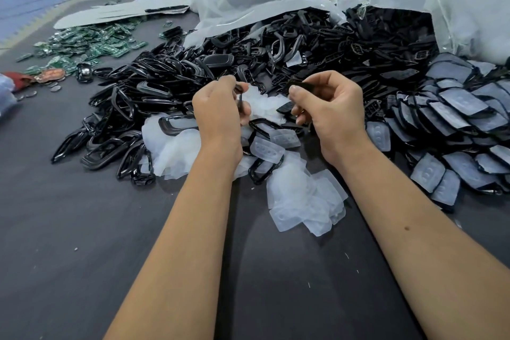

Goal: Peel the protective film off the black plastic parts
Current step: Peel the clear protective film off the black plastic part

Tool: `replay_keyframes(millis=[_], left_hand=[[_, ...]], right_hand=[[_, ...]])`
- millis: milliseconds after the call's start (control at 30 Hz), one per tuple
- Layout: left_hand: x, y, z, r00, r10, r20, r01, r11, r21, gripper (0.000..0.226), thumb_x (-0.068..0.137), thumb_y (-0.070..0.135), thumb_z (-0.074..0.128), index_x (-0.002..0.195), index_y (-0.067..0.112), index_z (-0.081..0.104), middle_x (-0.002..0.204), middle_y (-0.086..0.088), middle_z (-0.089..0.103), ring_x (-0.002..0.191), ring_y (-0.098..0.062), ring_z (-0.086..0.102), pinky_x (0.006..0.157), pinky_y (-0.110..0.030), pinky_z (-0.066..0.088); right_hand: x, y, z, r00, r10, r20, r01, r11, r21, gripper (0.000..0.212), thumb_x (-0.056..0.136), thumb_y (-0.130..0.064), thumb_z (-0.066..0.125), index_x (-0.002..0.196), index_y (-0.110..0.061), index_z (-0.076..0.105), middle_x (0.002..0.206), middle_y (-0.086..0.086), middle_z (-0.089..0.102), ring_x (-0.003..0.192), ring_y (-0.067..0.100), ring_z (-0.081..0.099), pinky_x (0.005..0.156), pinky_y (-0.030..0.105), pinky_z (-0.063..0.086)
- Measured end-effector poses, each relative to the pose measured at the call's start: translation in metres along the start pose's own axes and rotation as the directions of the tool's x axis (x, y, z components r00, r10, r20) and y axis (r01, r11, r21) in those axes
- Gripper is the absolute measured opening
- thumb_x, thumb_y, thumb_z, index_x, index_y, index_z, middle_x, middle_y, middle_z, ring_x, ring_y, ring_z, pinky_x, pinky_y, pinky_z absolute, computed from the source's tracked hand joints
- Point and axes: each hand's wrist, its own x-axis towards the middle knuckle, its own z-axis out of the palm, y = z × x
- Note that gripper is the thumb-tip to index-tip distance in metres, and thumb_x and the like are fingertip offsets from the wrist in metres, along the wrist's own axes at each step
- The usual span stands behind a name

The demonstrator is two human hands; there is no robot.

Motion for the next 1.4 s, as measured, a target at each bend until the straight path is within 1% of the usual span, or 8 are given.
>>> replay_keyframes(millis=[233,367,500,767,1067,1167,1300,1400], left_hand=[[-0.002,0.0,-0.001,0.995,-0.029,0.091,0.026,0.999,0.034,0.009,0.096,0.019,0.049,0.087,0.017,0.048,0.083,-0.001,0.043,0.047,-0.013,0.03,0.042,-0.022,0.022],[-0.004,0.003,0.0,0.987,-0.031,0.157,0.017,0.996,0.091,0.054,0.101,0.06,0.048,0.066,0.019,0.049,0.068,0.005,0.034,0.043,-0.01,0.025,0.04,-0.02,0.019],[-0.006,0.004,0.003,0.987,-0.022,0.159,0.012,0.998,0.067,0.066,0.099,0.074,0.033,0.064,0.019,0.045,0.063,0.005,0.031,0.043,-0.01,0.024,0.04,-0.021,0.02],[-0.004,-0.001,0.006,0.978,-0.065,0.2,0.037,0.989,0.141,0.032,0.082,0.027,0.046,0.102,0.019,0.069,0.08,0.004,0.041,0.066,-0.011,0.039,0.047,-0.02,0.038],[-0.003,-0.007,-0.005,0.879,0.469,0.091,-0.43,0.693,0.579,0.019,0.103,0.026,0.062,0.09,0.015,0.055,0.076,-0.005,0.065,0.053,-0.02,0.068,0.053,-0.035,0.053],[-0.002,-0.008,-0.003,0.901,0.419,0.116,-0.39,0.662,0.64,0.024,0.107,0.027,0.053,0.088,0.013,0.054,0.076,-0.012,0.066,0.063,-0.036,0.067,0.065,-0.051,0.055],[-0.004,-0.012,0.003,0.936,0.303,0.179,-0.35,0.758,0.551,0.02,0.106,0.007,0.045,0.103,0.008,0.065,0.082,-0.004,0.068,0.055,-0.014,0.07,0.059,-0.035,0.059],[-0.005,-0.014,0.004,0.935,0.258,0.242,-0.346,0.808,0.476,0.021,0.102,-0.002,0.053,0.106,0.004,0.072,0.086,-0.008,0.074,0.059,-0.02,0.075,0.062,-0.033,0.063]], right_hand=[[-0.001,-0.003,0.0,0.998,0.052,0.033,-0.052,0.998,0.025,0.021,0.091,0.008,0.067,0.083,-0.009,0.057,0.088,0.011,0.076,0.078,0.025,0.076,0.05,0.025,0.051],[-0.003,-0.004,-0.001,0.996,0.04,0.08,-0.043,0.998,0.039,0.02,0.092,0.013,0.06,0.091,-0.006,0.054,0.094,0.016,0.078,0.083,0.029,0.077,0.052,0.024,0.05],[0.001,-0.002,0.0,0.997,0.039,0.064,-0.042,0.998,0.042,0.01,0.098,0.002,0.065,0.094,-0.007,0.064,0.081,0.011,0.07,0.066,0.014,0.062,0.051,0.023,0.045],[0.004,0.002,0.0,0.999,0.037,0.019,-0.038,0.998,0.041,0.019,0.104,-0.003,0.058,0.107,-0.013,0.074,0.089,0.007,0.065,0.071,0.009,0.059,0.055,0.021,0.049],[0.003,-0.001,-0.004,1.0,0.016,0.02,-0.017,1.0,0.019,0.008,0.096,0.001,0.069,0.093,-0.007,0.068,0.075,0.008,0.074,0.062,0.016,0.063,0.053,0.024,0.05],[0.001,-0.001,-0.003,0.998,-0.017,0.066,0.018,0.999,-0.029,0.007,0.094,-0.002,0.073,0.092,-0.008,0.071,0.076,0.008,0.075,0.062,0.015,0.064,0.054,0.024,0.051],[0.001,0.002,-0.002,0.994,-0.074,0.082,0.084,0.988,-0.127,0.003,0.09,-0.006,0.079,0.091,-0.009,0.078,0.073,0.001,0.074,0.062,0.011,0.064,0.054,0.022,0.051],[0.002,0.007,-0.002,0.989,-0.121,0.08,0.136,0.963,-0.233,0.004,0.088,-0.01,0.082,0.089,-0.013,0.079,0.075,0.0,0.076,0.062,0.011,0.067,0.057,0.023,0.053]])
